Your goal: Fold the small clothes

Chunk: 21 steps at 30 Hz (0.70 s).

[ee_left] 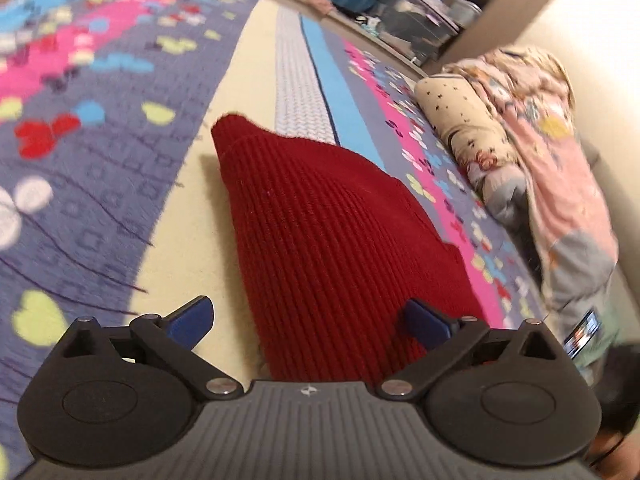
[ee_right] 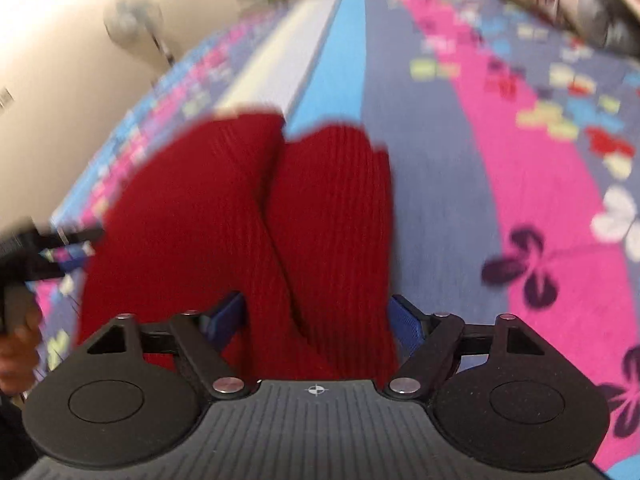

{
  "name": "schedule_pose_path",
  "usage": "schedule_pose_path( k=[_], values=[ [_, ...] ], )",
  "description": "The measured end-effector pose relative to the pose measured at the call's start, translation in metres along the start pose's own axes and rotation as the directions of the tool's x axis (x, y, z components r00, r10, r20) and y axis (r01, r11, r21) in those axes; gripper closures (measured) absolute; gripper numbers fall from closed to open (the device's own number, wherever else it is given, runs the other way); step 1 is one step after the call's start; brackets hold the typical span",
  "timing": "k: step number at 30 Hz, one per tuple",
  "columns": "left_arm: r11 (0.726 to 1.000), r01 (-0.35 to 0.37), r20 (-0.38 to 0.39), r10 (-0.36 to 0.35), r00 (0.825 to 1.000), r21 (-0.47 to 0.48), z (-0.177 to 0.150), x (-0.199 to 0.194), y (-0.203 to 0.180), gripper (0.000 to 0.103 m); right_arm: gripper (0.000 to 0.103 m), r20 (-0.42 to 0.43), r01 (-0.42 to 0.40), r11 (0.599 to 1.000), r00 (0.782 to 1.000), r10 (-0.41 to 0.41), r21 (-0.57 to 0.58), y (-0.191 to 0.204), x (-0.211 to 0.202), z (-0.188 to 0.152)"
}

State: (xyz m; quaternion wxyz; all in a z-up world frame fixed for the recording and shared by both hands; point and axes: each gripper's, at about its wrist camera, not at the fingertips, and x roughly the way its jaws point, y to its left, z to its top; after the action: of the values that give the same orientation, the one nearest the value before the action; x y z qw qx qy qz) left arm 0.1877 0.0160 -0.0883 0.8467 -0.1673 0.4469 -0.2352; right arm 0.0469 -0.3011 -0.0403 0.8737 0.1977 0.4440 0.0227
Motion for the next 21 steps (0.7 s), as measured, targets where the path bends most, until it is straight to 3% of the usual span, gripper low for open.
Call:
schedule_pose_path(
  k=[8, 14, 18, 21],
  values=[
    [0.981, 0.103, -0.06, -0.114, 0.992, -0.164, 0.01, 0.046, 0.016, 0.0, 0.012, -0.044, -0.05, 0.997, 0.998, 0.052, 0.059, 0.004, 0.023, 0.004],
    [0.979, 0.11, -0.066, -0.123, 0.99, -0.169, 0.015, 0.062, 0.017, 0.002, 0.018, -0.05, -0.083, 0.994, 0.995, 0.086, 0.076, 0.005, 0.028, 0.01],
    [0.991, 0.092, -0.017, -0.094, 0.995, -0.094, 0.019, 0.046, 0.006, 0.033, 0.036, -0.013, -0.107, 0.992, 0.994, 0.108, 0.063, 0.011, 0.025, 0.011],
    [0.997, 0.07, 0.042, -0.071, 0.997, 0.031, 0.024, 0.025, -0.011, 0.038, 0.046, 0.044, -0.128, 0.991, 0.991, 0.126, 0.047, 0.016, 0.018, 0.013]
  ],
)
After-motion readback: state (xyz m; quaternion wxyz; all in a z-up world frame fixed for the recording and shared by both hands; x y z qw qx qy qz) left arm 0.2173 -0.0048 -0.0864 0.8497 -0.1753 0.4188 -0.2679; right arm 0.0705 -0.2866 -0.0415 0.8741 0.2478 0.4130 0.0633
